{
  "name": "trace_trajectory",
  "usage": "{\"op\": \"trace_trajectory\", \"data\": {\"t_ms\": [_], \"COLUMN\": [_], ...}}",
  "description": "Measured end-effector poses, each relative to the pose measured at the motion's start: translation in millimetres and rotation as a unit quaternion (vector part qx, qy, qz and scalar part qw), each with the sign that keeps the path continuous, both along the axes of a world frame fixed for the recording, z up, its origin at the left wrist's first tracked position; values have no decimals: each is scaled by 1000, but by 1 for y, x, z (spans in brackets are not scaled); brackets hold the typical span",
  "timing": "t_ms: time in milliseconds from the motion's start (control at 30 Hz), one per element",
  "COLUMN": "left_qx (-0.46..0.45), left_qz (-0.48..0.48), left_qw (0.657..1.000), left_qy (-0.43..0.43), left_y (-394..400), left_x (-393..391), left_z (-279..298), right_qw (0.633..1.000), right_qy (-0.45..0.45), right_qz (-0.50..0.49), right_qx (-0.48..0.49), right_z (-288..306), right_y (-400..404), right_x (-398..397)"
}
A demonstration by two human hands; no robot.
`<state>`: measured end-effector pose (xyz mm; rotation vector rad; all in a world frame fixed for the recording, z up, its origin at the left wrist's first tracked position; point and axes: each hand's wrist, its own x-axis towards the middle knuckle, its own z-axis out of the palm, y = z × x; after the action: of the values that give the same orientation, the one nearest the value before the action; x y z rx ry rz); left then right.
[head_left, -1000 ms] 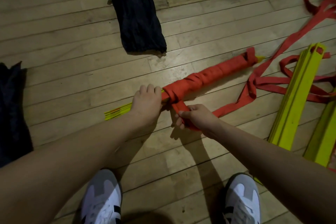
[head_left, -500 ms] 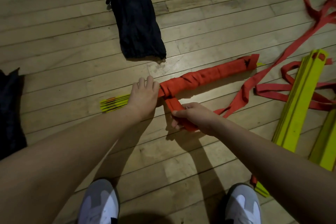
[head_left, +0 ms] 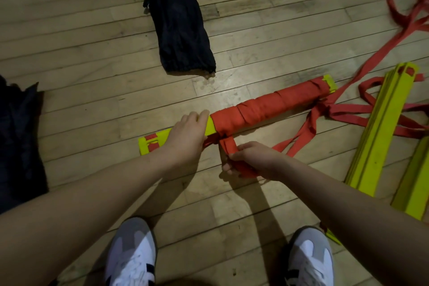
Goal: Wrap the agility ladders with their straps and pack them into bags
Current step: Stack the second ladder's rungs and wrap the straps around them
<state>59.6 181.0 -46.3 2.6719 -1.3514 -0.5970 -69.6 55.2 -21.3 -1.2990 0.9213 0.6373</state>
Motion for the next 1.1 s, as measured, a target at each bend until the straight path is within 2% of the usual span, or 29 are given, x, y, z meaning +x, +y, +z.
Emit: {"op": "trace_trajectory", "data": {"t_ms": [67, 167, 333, 467, 533, 567, 700, 867, 967, 1100], "left_qx": [9, 5, 7, 31, 15, -5, -19, 3, -6, 16], "left_qz": [9, 11, 47, -10, -51, -57, -60, -88, -122, -22], "left_qw": [1000, 999, 990, 984, 978, 978, 994, 996, 992, 1000], "left_qy": [6, -31, -136, -178, -204, -200, -87, -18, -10, 16], "left_y": [-2, -5, -23, -27, -18, -13, 8, 15, 14, 3], "left_x": [3, 2, 17, 12, 5, 2, -12, -33, -51, -55], "left_z": [4, 5, 3, -1, -5, -6, -11, -8, -5, -1], "right_qw": [1000, 999, 997, 998, 999, 999, 999, 999, 1000, 999], "right_qy": [10, 18, 19, -12, -20, -21, -21, -31, -22, -12], "right_qz": [2, 5, 8, 4, 13, 17, 16, 3, -8, 5], "right_qx": [25, 44, 78, 66, 48, 41, 38, 32, 6, 30], "right_z": [4, 9, 9, 7, 5, 4, 2, 0, -2, -5], "right_y": [-3, -7, -6, -7, -6, -6, 0, 5, 3, -6], "right_x": [0, -1, -7, -3, -2, -2, -3, -8, -13, -23]}}
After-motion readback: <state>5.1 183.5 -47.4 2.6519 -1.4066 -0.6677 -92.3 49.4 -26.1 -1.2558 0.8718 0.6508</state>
